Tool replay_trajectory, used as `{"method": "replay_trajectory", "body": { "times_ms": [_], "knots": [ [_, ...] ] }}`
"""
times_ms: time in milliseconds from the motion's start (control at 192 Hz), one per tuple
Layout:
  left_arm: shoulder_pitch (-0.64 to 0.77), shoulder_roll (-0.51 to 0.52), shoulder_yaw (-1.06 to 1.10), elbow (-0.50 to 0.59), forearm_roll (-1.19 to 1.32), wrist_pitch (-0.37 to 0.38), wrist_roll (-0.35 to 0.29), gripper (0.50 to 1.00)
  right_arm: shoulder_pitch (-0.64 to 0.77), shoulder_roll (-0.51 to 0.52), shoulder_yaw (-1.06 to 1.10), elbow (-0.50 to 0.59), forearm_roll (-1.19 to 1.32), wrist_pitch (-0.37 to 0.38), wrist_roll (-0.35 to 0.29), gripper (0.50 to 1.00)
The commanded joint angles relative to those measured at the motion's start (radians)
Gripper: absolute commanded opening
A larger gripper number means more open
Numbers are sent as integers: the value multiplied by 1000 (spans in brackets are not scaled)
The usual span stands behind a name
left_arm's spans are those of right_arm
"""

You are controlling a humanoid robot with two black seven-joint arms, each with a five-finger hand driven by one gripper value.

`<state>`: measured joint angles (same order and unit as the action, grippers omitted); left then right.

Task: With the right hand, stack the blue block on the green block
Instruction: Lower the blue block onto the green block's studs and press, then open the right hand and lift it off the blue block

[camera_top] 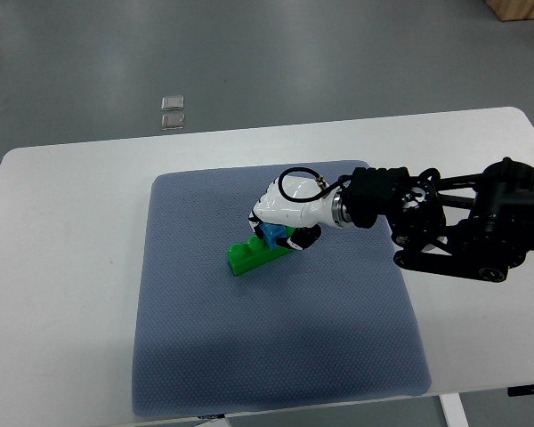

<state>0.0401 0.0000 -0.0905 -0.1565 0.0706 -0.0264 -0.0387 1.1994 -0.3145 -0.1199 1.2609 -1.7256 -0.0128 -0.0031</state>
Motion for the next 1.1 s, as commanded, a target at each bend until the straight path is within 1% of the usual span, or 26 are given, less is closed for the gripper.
{"method": "replay_trajectory", "body": {
  "times_ms": [0, 62, 166, 213, 250, 312, 317, 982, 1024, 1050, 1097],
  "knots": [
    [0, 0, 0, 0, 0, 0, 0, 1000, 0, -2, 0, 0, 4, -4, 0, 762],
    [1, 0, 0, 0, 0, 0, 0, 1000, 0, 0, 0, 0, 6, -4, 0, 787],
    [0, 0, 0, 0, 0, -1, 0, 1000, 0, -2, 2, 0, 9, -4, 0, 797],
    [0, 0, 0, 0, 0, 0, 0, 1000, 0, -2, 3, 0, 11, -4, 2, 817],
    [0, 0, 0, 0, 0, 0, 0, 1000, 0, -2, 6, 0, 14, -4, 2, 844],
    [0, 0, 0, 0, 0, 0, 0, 1000, 0, -2, 8, 0, 15, -6, 2, 848],
    [0, 0, 0, 0, 0, 0, 0, 1000, 2, -2, 9, 2, 17, -6, 3, 858],
    [0, 0, 0, 0, 0, 0, 0, 1000, 8, -17, 22, 23, 26, -4, 5, 860],
    [0, 0, 0, 0, 0, 0, 0, 1000, 8, -18, 39, 28, 28, 0, 5, 870],
    [0, 0, 0, 0, 0, 0, 0, 1000, 8, -18, 52, 32, 29, 2, 6, 897],
    [0, 0, 0, 0, 0, 0, 0, 1000, 9, -21, 69, 41, 41, 7, 12, 897]
  ]
}}
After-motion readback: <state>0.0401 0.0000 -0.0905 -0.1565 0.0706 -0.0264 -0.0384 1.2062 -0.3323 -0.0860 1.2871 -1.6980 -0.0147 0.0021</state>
